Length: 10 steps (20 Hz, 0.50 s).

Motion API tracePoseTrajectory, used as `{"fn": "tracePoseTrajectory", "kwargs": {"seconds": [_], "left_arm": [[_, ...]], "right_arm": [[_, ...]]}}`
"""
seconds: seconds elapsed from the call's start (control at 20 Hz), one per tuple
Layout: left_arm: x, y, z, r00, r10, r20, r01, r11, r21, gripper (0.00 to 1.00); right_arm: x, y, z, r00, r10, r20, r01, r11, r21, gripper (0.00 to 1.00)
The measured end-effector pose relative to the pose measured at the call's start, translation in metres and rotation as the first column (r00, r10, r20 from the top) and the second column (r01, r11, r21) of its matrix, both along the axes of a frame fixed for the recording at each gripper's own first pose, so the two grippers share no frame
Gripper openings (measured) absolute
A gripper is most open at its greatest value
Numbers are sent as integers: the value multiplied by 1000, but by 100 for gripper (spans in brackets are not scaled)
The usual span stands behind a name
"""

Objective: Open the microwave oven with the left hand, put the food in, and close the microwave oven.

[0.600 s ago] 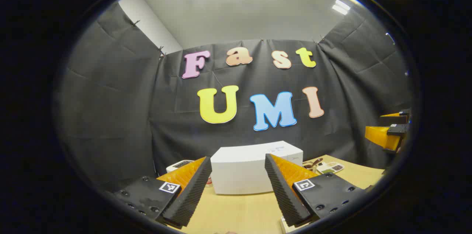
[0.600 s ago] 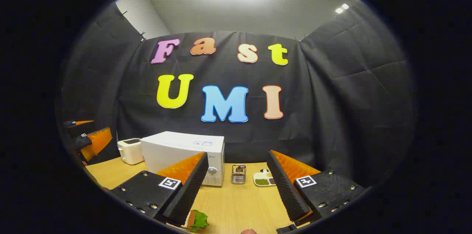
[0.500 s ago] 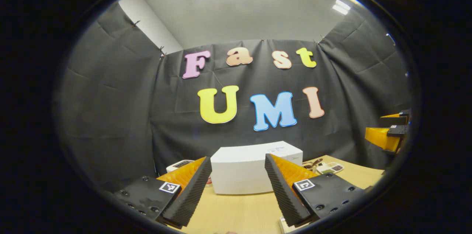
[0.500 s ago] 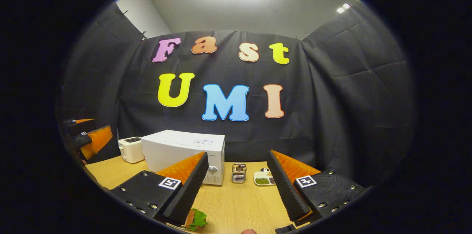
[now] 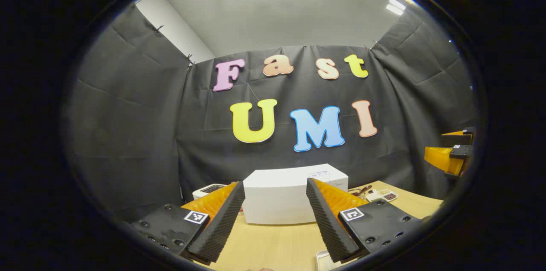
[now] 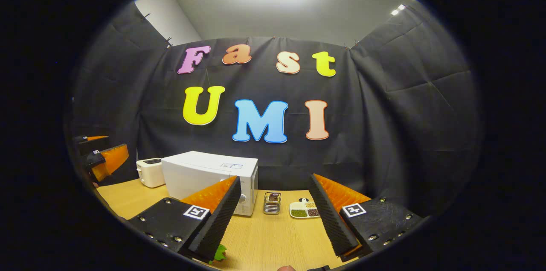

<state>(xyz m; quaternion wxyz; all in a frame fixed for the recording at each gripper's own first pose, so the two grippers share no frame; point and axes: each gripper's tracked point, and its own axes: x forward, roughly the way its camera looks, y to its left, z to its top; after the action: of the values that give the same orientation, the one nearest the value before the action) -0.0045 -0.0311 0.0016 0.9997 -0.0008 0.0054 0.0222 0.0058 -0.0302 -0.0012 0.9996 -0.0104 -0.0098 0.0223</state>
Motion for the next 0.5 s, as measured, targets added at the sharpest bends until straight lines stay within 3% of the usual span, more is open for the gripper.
{"fn": "tracePoseTrajectory", "kwargs": {"seconds": [0.25, 0.5], "left_arm": [[11, -30, 3, 1000, -3, 25, 2, 999, 32, 94], [54, -57, -3, 999, -22, 23, 22, 1000, 2, 96]], "right_arm": [[-2, -19, -1, 999, 43, 24, -43, 999, -12, 97], [2, -47, 6, 999, 8, 35, -8, 1000, 3, 97]]}}
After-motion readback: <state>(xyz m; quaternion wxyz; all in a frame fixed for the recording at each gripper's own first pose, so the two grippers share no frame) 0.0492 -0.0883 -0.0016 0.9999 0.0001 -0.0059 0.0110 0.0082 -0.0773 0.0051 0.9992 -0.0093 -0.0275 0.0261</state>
